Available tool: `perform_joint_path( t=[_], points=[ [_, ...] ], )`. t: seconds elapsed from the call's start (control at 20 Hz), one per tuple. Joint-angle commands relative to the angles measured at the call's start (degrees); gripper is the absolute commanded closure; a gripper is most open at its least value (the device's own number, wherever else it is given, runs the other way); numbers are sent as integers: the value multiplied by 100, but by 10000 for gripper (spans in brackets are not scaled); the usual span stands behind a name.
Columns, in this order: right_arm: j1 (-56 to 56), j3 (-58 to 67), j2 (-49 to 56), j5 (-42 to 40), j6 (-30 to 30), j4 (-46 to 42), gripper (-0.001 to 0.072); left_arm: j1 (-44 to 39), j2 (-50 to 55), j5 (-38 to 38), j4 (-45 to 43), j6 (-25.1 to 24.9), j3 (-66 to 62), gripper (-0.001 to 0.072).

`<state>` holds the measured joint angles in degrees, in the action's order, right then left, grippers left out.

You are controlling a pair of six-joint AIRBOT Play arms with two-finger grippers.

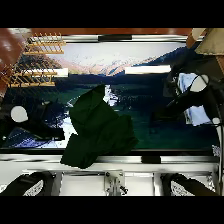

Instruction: Fold the shirts.

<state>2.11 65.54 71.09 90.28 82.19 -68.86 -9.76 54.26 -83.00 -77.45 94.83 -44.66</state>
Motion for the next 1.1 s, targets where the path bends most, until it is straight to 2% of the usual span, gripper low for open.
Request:
perform_joint_path(
  t=[0.0, 0.25, 0.65, 0.75, 0.9, 0.95, 1.0, 1.05],
  points=[
    [4, -931, 306, -173, -262, 734, 96, 278, -83, 761, 896, -142, 1394, -13],
    [79, -1276, 470, -278, -393, 739, 96, 275, -39, 1405, 1182, -293, 1836, -13],
    [81, -1755, 470, -459, -385, 892, 96, 26, 605, 1937, 1650, -527, 1834, -1],
    [138, -1976, 470, -645, -385, 1023, 96, -59, 651, 2048, 1729, -522, 1834, 138],
    [446, -2280, 470, -1025, -356, 1051, 96, -61, 651, 2107, 1775, -505, 1834, 453],
    [568, -2352, 470, -1169, -356, 1054, 96, -61, 651, 2107, 1775, -507, 1834, 476],
    [695, -2413, 470, -1325, -352, 1056, 96, -61, 651, 2094, 1775, -553, 1832, 607],
    [804, -2448, 479, -1478, -321, 1056, 96, -61, 647, 2079, 1781, -706, 1814, 677]
  ],
)
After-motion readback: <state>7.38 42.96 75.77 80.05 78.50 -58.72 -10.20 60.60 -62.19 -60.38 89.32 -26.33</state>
